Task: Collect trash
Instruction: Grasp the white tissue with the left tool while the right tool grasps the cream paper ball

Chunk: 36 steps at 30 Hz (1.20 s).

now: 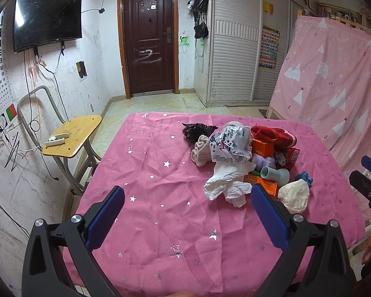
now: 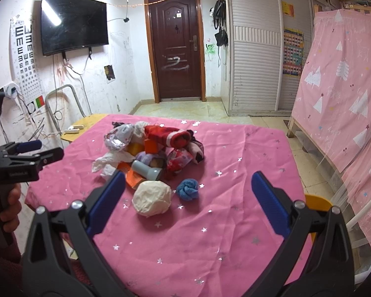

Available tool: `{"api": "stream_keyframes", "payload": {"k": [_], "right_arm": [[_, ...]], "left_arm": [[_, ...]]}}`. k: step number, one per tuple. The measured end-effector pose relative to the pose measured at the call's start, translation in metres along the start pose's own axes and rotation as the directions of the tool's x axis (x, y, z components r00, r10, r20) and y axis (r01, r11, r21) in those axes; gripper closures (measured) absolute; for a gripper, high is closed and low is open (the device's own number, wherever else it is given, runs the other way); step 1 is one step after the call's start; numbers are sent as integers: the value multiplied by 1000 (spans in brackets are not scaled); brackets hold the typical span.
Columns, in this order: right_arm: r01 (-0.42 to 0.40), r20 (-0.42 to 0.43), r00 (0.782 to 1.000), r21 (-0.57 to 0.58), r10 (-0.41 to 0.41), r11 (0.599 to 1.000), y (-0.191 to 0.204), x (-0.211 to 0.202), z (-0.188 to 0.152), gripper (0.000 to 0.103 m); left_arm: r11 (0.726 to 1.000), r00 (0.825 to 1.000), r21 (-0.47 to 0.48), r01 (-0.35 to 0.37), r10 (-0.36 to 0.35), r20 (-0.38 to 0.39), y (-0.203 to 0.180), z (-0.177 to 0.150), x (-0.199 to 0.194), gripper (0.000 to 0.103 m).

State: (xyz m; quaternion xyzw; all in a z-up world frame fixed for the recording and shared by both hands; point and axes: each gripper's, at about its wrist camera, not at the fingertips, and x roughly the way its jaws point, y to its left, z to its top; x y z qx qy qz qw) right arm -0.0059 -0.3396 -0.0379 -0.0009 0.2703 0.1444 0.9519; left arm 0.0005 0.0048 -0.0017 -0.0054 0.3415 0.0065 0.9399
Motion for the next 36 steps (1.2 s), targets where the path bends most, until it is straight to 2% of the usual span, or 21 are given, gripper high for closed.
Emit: {"api": "stream_keyframes", "payload": {"k": [5,12,19,28,29,32,36], "right_arm": [[-5,-19,1000,9,5,1000,-3,12,-4,5],[-24,-69,997,28,26,999,-16,36,-9,5],[-104,-106,989,26,106,994,-17,55,-12,5],[-228,-145,964,-28,222,973,9,68,-15,6],[-237,-148,962,-32,230,971,11,68,-16,6],[-262,-167,953,-49,251,964,18,72,-17,19],[-264,-196,948,-57,249,963,23,82,-19,25]], "left_arm": [[1000,1000,6,2,-1,-24,-5,1,13,9],[998,995,47,51,-47,-85,-23,-1,37,9],[995,988,70,71,-61,-139,-42,-1,67,9],[990,975,79,114,-96,-200,-48,-3,93,9],[990,975,81,116,-97,-202,-48,-3,94,9],[988,970,78,131,-112,-214,-45,-7,98,10],[989,967,51,140,-125,-224,-32,-7,106,10]]}}
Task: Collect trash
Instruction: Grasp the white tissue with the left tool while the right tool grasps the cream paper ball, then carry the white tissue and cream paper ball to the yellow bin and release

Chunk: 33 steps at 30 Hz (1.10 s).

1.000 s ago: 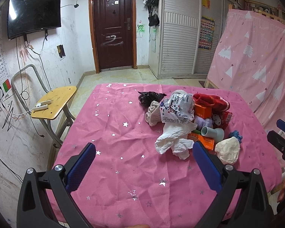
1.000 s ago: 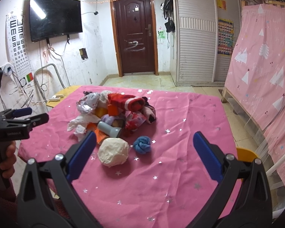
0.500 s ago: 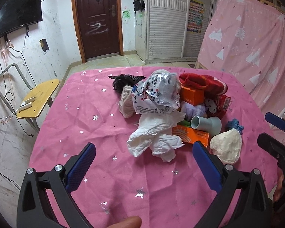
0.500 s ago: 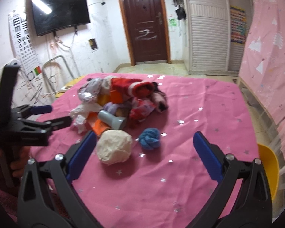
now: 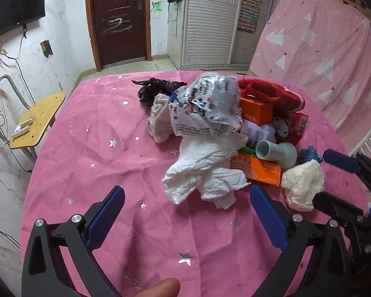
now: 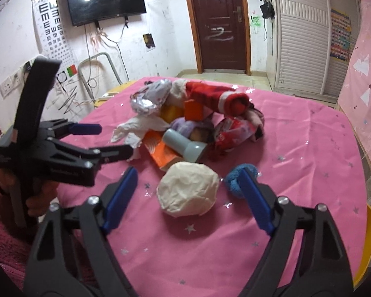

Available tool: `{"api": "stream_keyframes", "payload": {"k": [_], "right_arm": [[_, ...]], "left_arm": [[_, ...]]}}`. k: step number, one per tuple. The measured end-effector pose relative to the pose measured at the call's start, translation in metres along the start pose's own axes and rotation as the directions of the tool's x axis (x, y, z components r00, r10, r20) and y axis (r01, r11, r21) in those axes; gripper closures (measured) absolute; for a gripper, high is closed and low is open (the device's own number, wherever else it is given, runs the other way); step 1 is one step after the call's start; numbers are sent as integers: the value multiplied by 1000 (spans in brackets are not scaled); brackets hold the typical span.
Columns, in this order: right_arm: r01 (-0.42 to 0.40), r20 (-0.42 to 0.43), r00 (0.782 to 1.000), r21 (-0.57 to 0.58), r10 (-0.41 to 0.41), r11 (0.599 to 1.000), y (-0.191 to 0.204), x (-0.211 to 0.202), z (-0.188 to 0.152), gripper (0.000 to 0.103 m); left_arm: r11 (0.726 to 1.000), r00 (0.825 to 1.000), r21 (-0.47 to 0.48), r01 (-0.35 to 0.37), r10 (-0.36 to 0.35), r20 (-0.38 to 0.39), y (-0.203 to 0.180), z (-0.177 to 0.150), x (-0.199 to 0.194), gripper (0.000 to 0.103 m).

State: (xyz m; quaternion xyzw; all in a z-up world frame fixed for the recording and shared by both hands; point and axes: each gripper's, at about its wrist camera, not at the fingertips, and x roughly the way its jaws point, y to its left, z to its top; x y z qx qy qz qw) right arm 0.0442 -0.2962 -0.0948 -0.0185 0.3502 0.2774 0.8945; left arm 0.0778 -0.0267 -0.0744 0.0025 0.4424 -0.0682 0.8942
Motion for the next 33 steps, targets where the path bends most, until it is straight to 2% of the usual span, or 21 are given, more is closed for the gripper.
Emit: {"api": "stream_keyframes", "payload": {"k": [6,8,10,11,13,14,16,19,21,26,33], "right_arm": [[15,-46,999,2,-15,1000,1,14,-1,25],[21,-53,998,-6,-21,1000,3,15,-2,29],[20,-59,998,-9,-20,1000,4,15,-2,35],[20,-61,998,-9,-21,1000,4,16,-3,37],[20,-63,998,-9,-21,1000,4,16,-3,44],[21,-65,998,-10,-21,1000,5,16,-3,46],[19,-64,998,-15,-20,1000,7,16,-4,48],[28,-59,998,-31,-29,999,9,15,-6,49],[26,-53,998,-27,-28,999,9,15,-7,50],[-10,-19,1000,6,10,1000,5,3,-7,50],[-93,45,995,48,91,994,2,-19,-2,50]], "left_arm": [[999,999,33,27,-26,-20,-3,14,16,10],[998,999,38,40,-39,-29,-6,17,21,12],[997,996,34,74,-72,-49,-7,18,26,28],[996,995,27,89,-88,-52,-7,17,27,31],[993,992,20,114,-112,-61,-6,17,28,44],[993,991,18,117,-115,-62,-5,15,28,47],[994,993,13,108,-107,-59,-3,12,27,64],[995,994,-1,98,-98,-53,1,8,25,84],[997,995,-3,83,-83,-50,1,6,24,91],[996,995,2,91,-90,-32,-2,-1,10,92],[997,997,14,70,-70,42,-5,-6,-27,92]]}}
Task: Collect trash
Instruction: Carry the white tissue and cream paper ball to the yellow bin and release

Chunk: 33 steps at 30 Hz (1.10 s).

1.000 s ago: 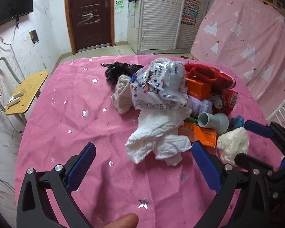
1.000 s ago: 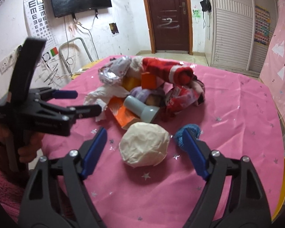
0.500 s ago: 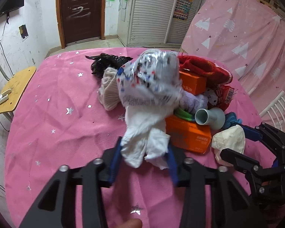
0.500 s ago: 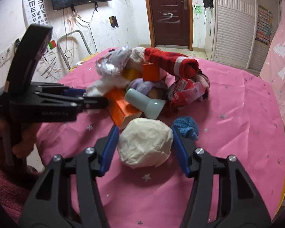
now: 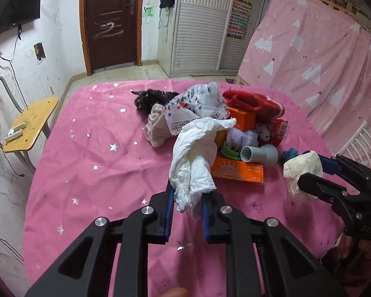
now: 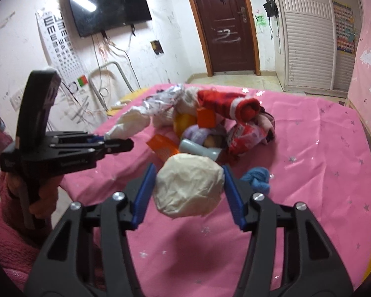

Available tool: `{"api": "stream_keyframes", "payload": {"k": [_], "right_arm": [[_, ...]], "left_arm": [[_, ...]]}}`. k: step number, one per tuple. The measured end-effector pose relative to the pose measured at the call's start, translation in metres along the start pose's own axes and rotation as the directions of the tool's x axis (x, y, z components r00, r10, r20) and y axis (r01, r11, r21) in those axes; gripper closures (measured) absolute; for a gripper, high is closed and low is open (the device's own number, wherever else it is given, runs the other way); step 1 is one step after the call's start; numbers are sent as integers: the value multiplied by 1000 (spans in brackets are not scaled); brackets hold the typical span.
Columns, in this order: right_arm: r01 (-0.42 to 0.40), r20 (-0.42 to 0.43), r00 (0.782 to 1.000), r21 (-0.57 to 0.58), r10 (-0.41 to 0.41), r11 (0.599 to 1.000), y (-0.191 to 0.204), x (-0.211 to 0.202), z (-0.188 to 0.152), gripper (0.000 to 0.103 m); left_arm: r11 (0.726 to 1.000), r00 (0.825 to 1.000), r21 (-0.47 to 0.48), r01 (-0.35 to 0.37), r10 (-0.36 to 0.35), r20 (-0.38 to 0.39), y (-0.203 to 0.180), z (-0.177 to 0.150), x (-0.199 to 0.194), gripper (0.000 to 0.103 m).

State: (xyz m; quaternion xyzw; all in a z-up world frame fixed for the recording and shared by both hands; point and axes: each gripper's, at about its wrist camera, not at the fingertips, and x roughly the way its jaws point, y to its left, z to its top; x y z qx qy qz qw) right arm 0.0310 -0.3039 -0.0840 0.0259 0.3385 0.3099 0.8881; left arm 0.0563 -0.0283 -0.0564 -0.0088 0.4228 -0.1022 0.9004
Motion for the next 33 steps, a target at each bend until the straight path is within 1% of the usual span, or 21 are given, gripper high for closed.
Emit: {"api": "stream_keyframes", "payload": {"k": [4,8,11,15,20,26,27,29,30,33], "right_arm": [[-3,32,999,9,3,1000,-1,-11,3,50],[11,70,997,19,-12,1000,-5,-26,5,50],[29,99,995,37,-33,999,-13,-36,5,50],[62,134,988,73,-71,995,-30,-53,7,50],[121,181,973,131,-144,984,-60,-82,0,50],[219,232,935,219,-269,951,-104,-127,-10,50],[242,239,924,239,-298,941,-113,-137,-12,50],[263,249,911,265,-330,928,-125,-149,-16,50],[284,258,897,287,-360,915,-134,-158,-19,50],[311,274,871,337,-408,889,-153,-174,-25,50]], "left_arm": [[1000,999,7,-9,9,38,-1,3,-22,92],[999,998,44,0,-3,67,-16,9,-37,92],[996,997,84,15,-22,77,-32,14,-41,92],[988,995,149,41,-53,80,-65,24,-41,92],[970,993,229,77,-96,72,-110,32,-34,92],[941,985,306,142,-164,46,-170,44,-18,92],[934,983,322,155,-177,41,-182,46,-15,92],[923,979,340,181,-201,25,-202,48,-8,92],[914,975,350,204,-221,11,-217,51,-3,92],[896,967,370,247,-253,-32,-246,52,10,92]]}}
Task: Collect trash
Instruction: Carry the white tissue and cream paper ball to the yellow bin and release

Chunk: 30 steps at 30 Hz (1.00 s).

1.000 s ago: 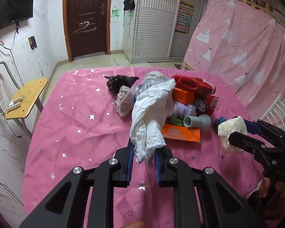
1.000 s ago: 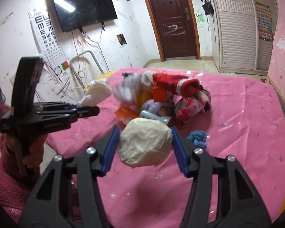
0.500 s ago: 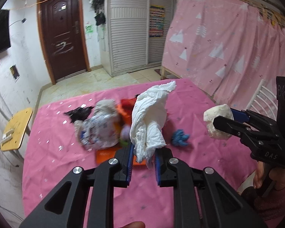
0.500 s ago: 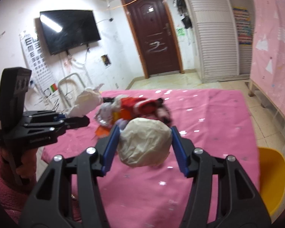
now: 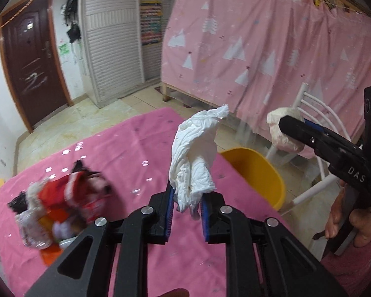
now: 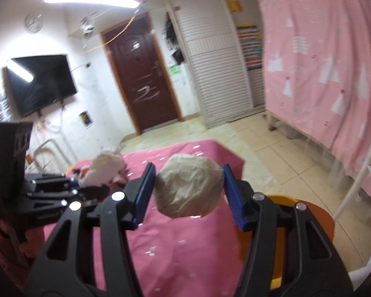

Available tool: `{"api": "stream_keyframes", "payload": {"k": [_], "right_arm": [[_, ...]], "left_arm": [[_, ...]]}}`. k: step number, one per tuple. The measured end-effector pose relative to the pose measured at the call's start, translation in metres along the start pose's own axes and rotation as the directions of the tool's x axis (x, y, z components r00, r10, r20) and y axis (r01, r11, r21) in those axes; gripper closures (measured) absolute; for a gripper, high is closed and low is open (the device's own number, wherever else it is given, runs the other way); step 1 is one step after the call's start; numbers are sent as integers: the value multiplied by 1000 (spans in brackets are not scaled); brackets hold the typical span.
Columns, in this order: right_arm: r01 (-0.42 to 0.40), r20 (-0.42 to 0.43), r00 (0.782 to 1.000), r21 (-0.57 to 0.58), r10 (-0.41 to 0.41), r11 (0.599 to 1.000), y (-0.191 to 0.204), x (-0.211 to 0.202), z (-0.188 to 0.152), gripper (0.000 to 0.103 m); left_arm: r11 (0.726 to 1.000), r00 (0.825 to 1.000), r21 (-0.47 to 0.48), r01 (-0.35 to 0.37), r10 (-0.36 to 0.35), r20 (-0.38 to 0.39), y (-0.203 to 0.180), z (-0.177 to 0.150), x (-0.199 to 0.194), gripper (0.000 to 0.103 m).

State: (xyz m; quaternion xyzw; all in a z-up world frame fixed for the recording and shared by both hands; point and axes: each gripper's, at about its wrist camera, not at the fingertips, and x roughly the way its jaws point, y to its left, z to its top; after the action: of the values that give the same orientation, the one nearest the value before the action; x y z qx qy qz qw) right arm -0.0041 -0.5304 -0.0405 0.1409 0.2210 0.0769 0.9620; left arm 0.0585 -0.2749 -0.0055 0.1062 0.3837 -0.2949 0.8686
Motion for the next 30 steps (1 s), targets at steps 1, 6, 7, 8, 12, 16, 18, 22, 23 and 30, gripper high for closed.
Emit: {"api": "stream_keyframes", "payload": {"k": [1,6,7,8,12,16,18,22,23,30], "right_arm": [[17,8,1000,12,-17,1000,-7,-2,1,50],[58,25,998,60,-59,997,-37,-6,0,50],[66,30,997,69,-68,995,-44,-7,0,50],[71,34,997,78,-74,994,-50,-9,-1,50],[101,51,993,130,-108,986,-75,-14,2,50],[114,51,991,168,-124,979,-93,-15,-1,50],[117,47,991,183,-127,976,-98,-14,-4,50],[118,41,991,206,-129,971,-104,-11,-5,50],[118,38,991,207,-129,971,-101,-11,-6,50],[115,-12,993,195,-115,974,-98,7,-11,49]], "left_arm": [[1000,1000,10,17,-16,-13,-9,4,8,92],[995,995,56,81,-77,-69,-50,18,41,92],[994,992,58,94,-89,-87,-57,20,49,92],[993,990,58,102,-95,-100,-61,21,55,92],[991,983,62,117,-107,-146,-83,26,83,92],[989,980,77,123,-109,-167,-103,33,100,86],[988,977,82,134,-118,-179,-109,35,105,71],[989,978,82,127,-111,-178,-112,34,108,49],[989,978,81,122,-106,-179,-111,33,106,49],[997,982,17,72,-68,-174,-87,31,92,48]]}}
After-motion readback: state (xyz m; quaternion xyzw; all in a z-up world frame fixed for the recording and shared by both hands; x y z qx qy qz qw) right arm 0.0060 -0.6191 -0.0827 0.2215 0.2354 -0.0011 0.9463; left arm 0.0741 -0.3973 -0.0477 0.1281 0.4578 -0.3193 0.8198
